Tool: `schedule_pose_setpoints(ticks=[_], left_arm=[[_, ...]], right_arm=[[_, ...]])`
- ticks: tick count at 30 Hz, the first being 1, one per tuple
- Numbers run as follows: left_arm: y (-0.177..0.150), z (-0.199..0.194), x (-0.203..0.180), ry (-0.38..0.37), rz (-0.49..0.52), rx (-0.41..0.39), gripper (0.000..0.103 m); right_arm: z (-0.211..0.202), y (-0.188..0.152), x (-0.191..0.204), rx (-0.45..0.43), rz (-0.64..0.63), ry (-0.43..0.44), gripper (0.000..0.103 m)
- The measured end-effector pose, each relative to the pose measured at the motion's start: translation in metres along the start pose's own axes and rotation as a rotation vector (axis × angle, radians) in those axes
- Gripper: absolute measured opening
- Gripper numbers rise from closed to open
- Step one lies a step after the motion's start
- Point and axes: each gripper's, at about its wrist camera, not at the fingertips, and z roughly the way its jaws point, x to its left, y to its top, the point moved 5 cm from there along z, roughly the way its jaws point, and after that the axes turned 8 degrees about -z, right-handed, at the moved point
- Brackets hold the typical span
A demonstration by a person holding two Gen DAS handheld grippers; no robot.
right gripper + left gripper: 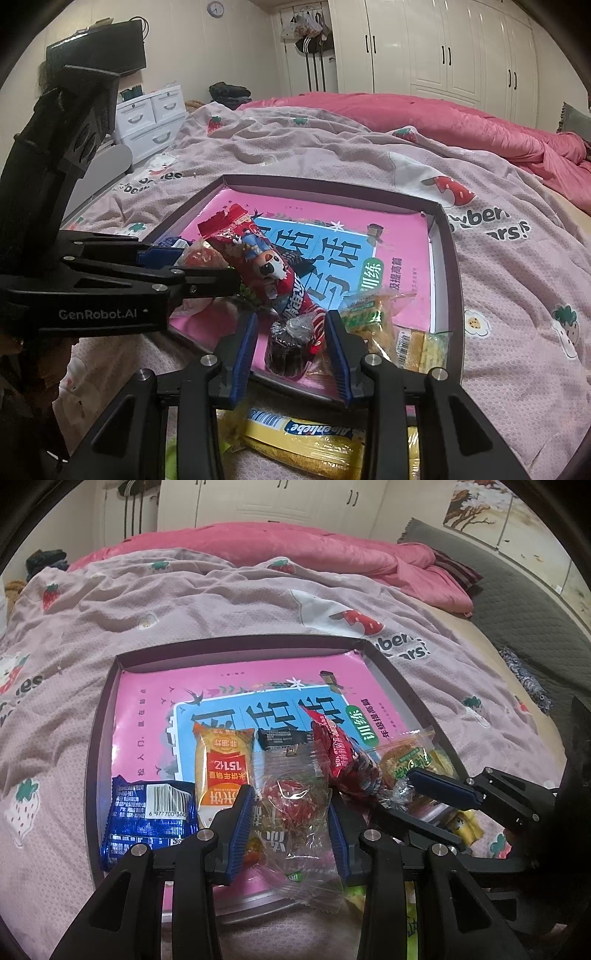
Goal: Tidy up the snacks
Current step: 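Open the left tool to drop the candy bag while the right tool releases its pack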
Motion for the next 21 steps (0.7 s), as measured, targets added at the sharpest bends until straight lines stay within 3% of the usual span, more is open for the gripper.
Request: schedule_pose_setpoints(ticks=[7, 13, 21], left_arm=[[0.002, 0.001, 0.001, -0.017, -0.011, 0.014, 0.042], [0.001, -0.002, -0.001, -0.034, -0.014, 0.023, 0.057], [-0.001, -0.017, -0.002, -0.057, -0.022, 0.015, 0.065]], right_arm=[[-0.002, 0.000, 0.001, -0.003, -0.008, -0.010, 0.037], [-0.010, 0.003, -0.004, -0.020, 0.013, -0.014, 0.037], [-0.036, 0.007, -0.019, -0.072, 0.081, -0.019, 0.045]])
